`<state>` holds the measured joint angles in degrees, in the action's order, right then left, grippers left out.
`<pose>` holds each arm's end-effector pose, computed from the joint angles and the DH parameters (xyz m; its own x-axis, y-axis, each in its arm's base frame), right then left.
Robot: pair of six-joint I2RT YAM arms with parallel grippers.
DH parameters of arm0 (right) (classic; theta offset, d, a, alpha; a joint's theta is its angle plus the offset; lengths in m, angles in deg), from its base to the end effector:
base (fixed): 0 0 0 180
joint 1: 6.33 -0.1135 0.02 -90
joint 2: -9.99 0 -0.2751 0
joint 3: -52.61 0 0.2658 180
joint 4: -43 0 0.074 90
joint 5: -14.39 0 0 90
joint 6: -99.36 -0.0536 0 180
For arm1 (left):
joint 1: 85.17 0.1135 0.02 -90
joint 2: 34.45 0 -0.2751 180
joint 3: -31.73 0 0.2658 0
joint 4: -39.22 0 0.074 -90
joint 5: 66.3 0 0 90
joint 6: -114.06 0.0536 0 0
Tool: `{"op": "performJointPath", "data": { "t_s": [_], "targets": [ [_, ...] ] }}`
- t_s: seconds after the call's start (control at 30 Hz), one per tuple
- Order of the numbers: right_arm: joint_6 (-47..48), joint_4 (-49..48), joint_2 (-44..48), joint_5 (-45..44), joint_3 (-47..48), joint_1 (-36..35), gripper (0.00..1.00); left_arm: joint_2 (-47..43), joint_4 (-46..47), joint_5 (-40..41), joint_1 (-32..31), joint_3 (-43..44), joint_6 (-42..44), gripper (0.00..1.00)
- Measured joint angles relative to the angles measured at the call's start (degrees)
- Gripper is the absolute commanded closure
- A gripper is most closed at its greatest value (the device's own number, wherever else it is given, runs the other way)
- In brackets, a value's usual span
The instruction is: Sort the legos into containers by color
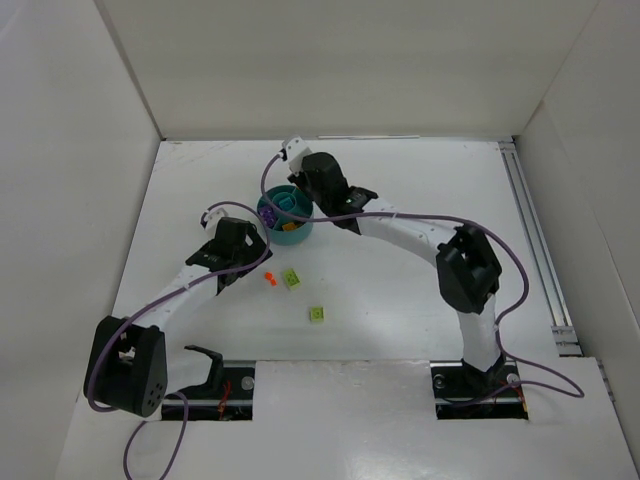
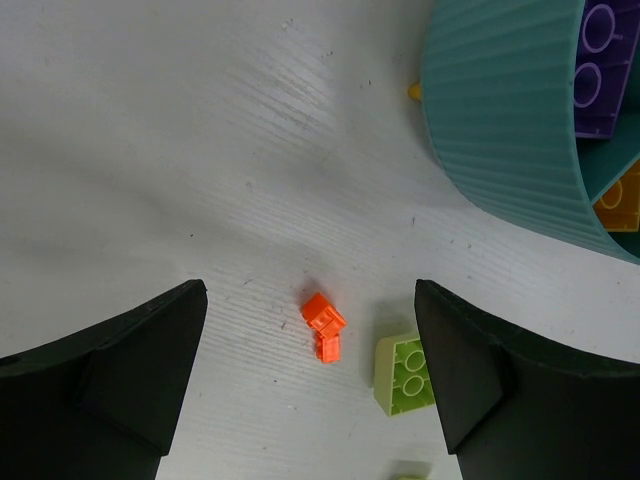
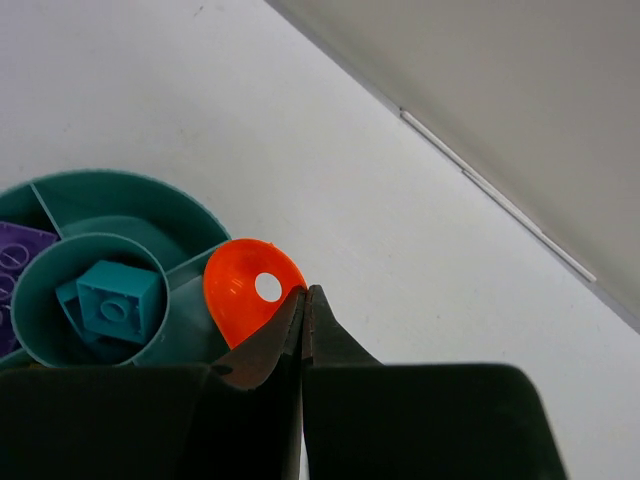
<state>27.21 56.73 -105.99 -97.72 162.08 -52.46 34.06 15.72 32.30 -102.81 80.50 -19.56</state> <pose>0.3753 0.3613 0.2879 -0.0985 -0.5122 -0.8532 -0.4763 0.7770 -0.4115 0.2520 -0.0717 0.1927 -0.6077 -0.5225 -0.5980 -0.3086 0.8492 -0.4284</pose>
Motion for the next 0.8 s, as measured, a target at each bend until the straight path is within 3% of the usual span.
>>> {"op": "performJointPath", "data": {
  "t_s": [0.5,0.8],
  "targets": [
    [1.0,7.6,-9.7,-8.0,9.1,-2.0,1.0,0.0,0.4,0.0,0.0,0.0,0.3,0.18],
    [1.4,8.5,-10.1,-9.4,10.0,-3.3,1.0,0.0,0.5,-0.2,0.1,0.0,0.3,0.18]
  ]
}}
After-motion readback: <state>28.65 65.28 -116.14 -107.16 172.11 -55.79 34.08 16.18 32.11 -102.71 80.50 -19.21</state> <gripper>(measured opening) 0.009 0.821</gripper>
